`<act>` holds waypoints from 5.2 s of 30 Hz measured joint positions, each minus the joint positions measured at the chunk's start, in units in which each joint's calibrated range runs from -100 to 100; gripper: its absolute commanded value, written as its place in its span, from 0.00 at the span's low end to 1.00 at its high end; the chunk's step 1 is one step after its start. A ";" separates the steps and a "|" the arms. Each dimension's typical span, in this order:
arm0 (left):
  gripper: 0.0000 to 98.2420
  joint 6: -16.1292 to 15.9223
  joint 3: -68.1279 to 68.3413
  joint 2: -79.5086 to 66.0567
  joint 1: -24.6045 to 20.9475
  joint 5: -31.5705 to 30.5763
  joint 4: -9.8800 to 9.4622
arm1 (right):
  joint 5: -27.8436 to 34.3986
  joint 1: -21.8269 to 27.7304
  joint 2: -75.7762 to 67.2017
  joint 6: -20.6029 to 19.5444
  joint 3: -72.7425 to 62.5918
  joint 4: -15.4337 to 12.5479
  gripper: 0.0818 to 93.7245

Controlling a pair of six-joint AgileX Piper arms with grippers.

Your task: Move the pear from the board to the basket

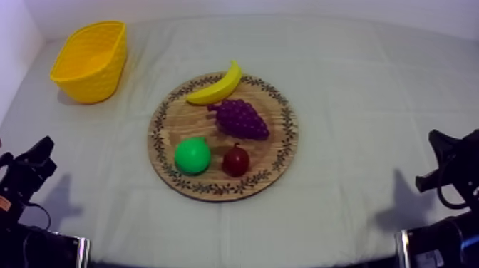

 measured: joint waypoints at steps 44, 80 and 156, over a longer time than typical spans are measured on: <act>0.00 -18.55 -25.75 40.30 5.84 16.73 17.56 | 0.00 0.00 0.00 -0.02 0.00 0.00 0.00; 0.01 2.32 -74.74 94.85 21.10 45.07 12.63 | 0.00 0.00 0.00 -0.02 0.00 0.00 0.00; 0.97 9.32 -77.74 113.12 26.82 46.42 11.31 | 0.00 0.00 0.00 -0.02 0.00 0.00 0.00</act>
